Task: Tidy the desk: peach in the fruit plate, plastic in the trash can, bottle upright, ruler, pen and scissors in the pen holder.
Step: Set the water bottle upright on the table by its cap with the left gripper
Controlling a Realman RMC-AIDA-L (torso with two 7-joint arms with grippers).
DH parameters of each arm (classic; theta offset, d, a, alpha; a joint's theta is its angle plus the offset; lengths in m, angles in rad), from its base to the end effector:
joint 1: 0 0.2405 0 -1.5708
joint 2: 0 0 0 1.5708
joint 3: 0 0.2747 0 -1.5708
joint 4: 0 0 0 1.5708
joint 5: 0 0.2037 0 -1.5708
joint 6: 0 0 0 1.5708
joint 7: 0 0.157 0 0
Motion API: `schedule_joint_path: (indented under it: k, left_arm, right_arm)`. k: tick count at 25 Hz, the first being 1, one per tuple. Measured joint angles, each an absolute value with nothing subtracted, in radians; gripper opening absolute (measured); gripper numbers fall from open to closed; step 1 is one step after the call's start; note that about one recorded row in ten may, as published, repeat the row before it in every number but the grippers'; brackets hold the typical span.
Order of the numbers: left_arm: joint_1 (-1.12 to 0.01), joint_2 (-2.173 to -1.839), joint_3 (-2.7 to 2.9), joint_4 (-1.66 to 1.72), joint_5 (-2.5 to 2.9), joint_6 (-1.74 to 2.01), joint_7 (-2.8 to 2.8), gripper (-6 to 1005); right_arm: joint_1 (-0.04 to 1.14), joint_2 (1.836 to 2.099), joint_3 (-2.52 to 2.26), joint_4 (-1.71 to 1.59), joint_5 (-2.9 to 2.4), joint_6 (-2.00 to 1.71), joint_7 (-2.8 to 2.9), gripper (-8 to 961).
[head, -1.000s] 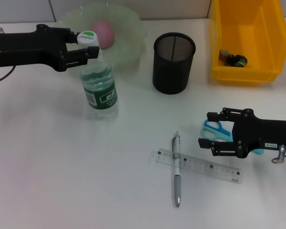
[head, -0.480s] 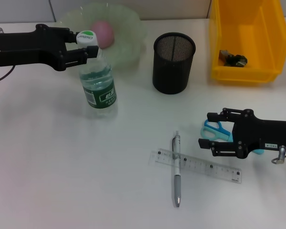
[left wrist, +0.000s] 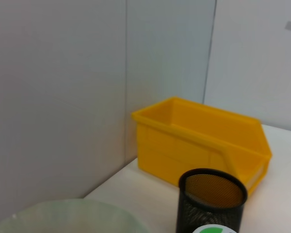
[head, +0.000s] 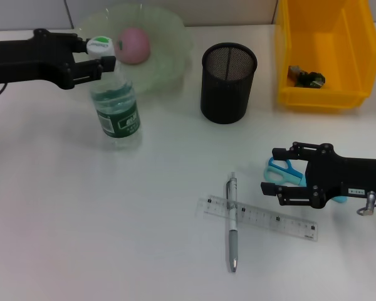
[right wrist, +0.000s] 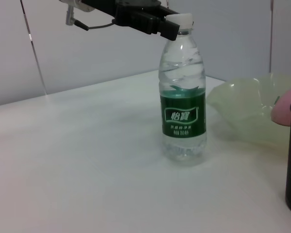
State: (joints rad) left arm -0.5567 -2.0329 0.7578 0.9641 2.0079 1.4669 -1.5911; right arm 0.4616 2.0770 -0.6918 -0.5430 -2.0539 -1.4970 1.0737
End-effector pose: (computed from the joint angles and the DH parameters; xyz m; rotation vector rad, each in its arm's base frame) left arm -0.2416 0.3872 0.0439 -2.6000 -0.4797 -0.4932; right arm 0.3054 0.3060 -0.0447 -2.7566 0.4321 0.5599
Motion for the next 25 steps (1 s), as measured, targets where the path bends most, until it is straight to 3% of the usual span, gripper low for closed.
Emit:
schedule_joint_path:
  k: [25]
  left_arm:
    - [-0.537, -2.007, 0.742, 0.963, 2.017, 1.393, -1.587, 444]
  right_arm:
    - [0.462, 2.079, -0.692, -0.543, -2.054, -1.496, 1.08, 767]
